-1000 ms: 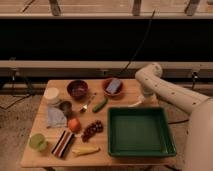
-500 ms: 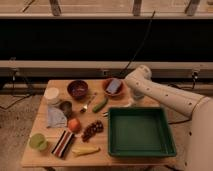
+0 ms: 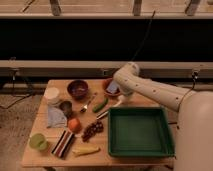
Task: Wipe table surface with brush
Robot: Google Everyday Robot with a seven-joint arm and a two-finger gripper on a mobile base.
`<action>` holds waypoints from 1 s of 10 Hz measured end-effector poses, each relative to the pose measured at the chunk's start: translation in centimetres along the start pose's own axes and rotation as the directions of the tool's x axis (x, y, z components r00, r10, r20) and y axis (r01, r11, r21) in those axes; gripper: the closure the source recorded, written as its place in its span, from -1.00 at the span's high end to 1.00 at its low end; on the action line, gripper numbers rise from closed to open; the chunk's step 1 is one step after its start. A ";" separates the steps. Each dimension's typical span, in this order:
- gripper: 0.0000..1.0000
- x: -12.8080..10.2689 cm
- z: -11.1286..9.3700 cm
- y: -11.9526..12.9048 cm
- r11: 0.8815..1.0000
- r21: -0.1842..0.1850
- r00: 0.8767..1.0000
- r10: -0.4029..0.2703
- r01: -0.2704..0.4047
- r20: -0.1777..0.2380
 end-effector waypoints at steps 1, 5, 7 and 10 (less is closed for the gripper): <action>-1.00 0.7 -0.1 -0.4 1.000 0.006 1.000 0.005 -0.005 -0.007; -1.00 5.1 0.0 0.8 0.999 0.001 0.998 0.033 -0.033 -0.058; -1.00 7.6 0.4 2.3 0.998 -0.015 0.996 0.052 -0.053 -0.078; -1.00 10.8 1.3 5.4 0.994 -0.043 0.990 0.095 -0.099 -0.100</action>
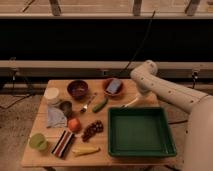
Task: Wipe table surface with brush
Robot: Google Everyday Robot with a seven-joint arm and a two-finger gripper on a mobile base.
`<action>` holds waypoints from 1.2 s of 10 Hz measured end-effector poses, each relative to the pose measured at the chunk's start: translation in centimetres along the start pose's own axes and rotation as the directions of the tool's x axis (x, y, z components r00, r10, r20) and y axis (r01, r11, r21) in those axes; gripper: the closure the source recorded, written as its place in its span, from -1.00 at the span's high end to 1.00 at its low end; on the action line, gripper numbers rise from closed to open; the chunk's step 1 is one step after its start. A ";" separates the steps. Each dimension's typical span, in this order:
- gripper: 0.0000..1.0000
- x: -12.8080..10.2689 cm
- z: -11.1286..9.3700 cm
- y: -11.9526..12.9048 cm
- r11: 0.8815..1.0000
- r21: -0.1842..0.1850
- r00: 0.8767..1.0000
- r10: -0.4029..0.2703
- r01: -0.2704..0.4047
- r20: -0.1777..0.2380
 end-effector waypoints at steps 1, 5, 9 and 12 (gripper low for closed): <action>-1.00 0.6 0.2 0.7 1.000 -0.007 1.000 0.009 -0.009 -0.004; -1.00 -1.0 0.4 3.5 0.999 -0.036 1.000 -0.020 0.021 0.023; -1.00 -8.0 -1.1 3.4 0.994 -0.021 0.989 -0.107 0.109 0.103; -1.00 -13.3 -2.2 2.3 0.986 -0.001 0.976 -0.163 0.165 0.147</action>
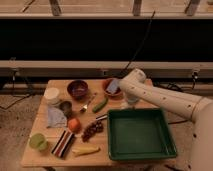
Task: Wipe table surface with brush
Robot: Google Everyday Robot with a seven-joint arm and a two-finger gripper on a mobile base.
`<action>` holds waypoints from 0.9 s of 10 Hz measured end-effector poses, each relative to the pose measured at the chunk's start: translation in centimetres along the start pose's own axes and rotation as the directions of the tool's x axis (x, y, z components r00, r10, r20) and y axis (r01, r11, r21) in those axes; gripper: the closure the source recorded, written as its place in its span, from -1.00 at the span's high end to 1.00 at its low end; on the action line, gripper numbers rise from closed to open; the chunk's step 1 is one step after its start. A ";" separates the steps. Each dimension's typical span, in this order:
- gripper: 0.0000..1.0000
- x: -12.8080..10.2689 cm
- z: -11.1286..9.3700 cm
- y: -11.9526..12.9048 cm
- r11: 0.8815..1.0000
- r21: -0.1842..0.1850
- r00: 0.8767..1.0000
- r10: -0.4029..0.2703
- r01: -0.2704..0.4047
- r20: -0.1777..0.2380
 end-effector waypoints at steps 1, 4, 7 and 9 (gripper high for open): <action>-1.00 -1.5 0.0 -1.1 1.000 0.009 1.000 -0.017 0.017 0.009; -1.00 -4.4 -0.8 -5.8 0.997 0.062 0.999 -0.043 0.041 0.018; -1.00 -3.0 -1.9 -10.2 0.995 0.101 1.000 0.002 -0.003 0.009; -1.00 -1.2 -2.2 -11.6 0.993 0.111 0.999 0.045 -0.044 -0.002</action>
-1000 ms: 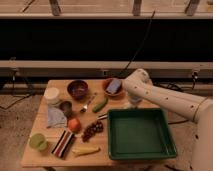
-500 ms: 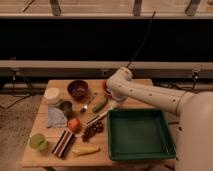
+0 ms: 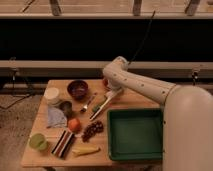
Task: Wipe table surface with brush
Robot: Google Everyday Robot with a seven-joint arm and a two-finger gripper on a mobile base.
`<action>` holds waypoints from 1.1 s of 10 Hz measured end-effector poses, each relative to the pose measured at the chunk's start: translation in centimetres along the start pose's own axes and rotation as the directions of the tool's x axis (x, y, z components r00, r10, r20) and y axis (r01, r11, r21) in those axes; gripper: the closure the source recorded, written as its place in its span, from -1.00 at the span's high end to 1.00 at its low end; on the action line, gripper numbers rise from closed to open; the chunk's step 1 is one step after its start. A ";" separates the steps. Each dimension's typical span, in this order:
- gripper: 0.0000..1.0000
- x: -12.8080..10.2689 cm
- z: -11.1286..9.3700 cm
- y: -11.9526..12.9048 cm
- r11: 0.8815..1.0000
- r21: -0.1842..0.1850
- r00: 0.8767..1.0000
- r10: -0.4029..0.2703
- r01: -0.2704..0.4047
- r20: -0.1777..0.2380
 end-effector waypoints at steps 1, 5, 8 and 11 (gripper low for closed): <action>-1.00 1.7 0.0 -0.2 1.000 0.002 0.999 0.028 -0.028 -0.016; -1.00 8.2 0.1 0.9 0.995 0.000 0.991 0.103 -0.103 -0.081; -1.00 14.2 0.4 3.0 0.985 -0.008 0.975 0.170 -0.173 -0.144; -1.00 19.0 0.6 6.6 0.974 -0.035 0.959 0.215 -0.225 -0.186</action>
